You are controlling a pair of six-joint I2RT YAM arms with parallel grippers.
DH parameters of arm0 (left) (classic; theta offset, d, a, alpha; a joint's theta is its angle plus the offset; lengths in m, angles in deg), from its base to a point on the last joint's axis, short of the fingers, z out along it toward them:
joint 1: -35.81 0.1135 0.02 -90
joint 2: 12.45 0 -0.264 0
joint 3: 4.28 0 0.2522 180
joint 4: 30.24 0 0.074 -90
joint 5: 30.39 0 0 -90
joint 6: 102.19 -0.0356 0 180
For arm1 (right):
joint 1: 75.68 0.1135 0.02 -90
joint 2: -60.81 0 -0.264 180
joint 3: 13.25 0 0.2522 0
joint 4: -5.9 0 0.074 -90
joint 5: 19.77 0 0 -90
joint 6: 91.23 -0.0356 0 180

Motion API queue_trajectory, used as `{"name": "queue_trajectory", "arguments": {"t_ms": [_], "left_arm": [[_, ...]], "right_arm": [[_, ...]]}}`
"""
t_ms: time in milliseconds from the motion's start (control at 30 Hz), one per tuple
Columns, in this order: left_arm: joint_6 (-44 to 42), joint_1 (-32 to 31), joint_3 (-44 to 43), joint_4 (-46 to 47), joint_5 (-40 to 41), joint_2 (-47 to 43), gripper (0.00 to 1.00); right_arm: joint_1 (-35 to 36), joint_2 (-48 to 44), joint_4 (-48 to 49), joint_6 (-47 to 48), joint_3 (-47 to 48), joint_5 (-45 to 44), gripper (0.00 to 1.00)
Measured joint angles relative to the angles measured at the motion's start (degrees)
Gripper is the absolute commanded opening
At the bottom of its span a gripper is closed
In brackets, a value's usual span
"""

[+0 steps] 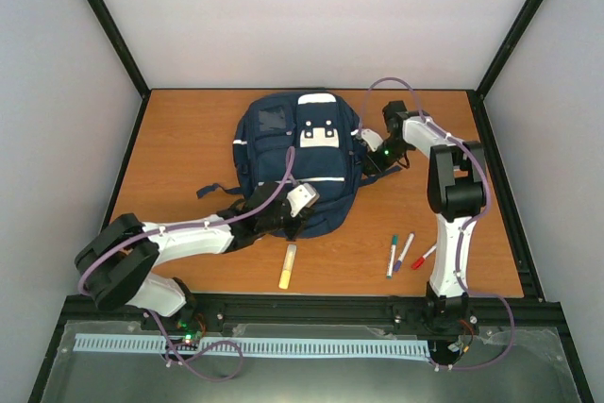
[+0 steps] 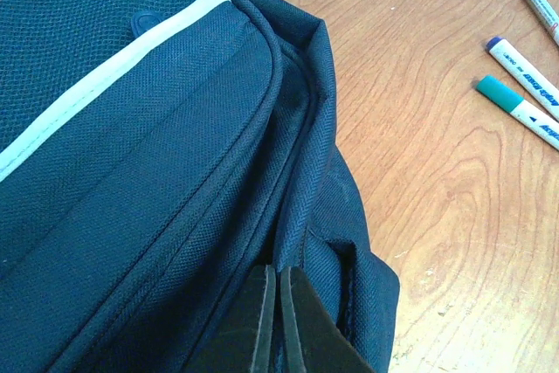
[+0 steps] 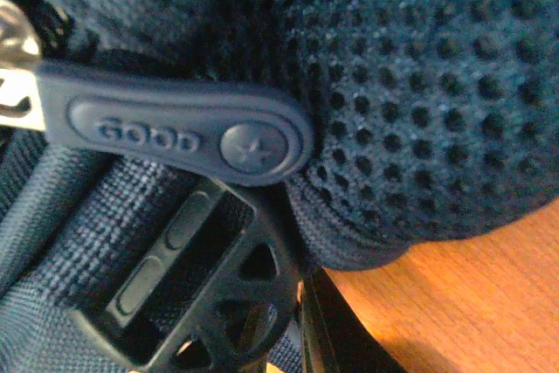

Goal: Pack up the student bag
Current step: Zip the student bag at the center of the board.

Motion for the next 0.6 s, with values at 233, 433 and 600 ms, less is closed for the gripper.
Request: {"name": "queue_trajectory", "arguments": {"t_ms": [233, 433, 600], "left_arm": [[1.6, 0.0, -1.9, -2.4, -0.5, 0.7, 0.21], [6.5, 0.0, -6.4, -3.8, -2.3, 0.5, 0.52], [9.2, 0.0, -9.0, -7.0, -2.1, -2.1, 1.00]], "right_arm": [[-0.3, -3.7, 2.1, -1.0, -3.7, 0.0, 0.61], [-0.4, -13.4, 2.7, -1.8, -9.9, 1.7, 1.00], [-0.4, -23.3, 2.9, -2.2, -11.8, 4.2, 1.00]]}}
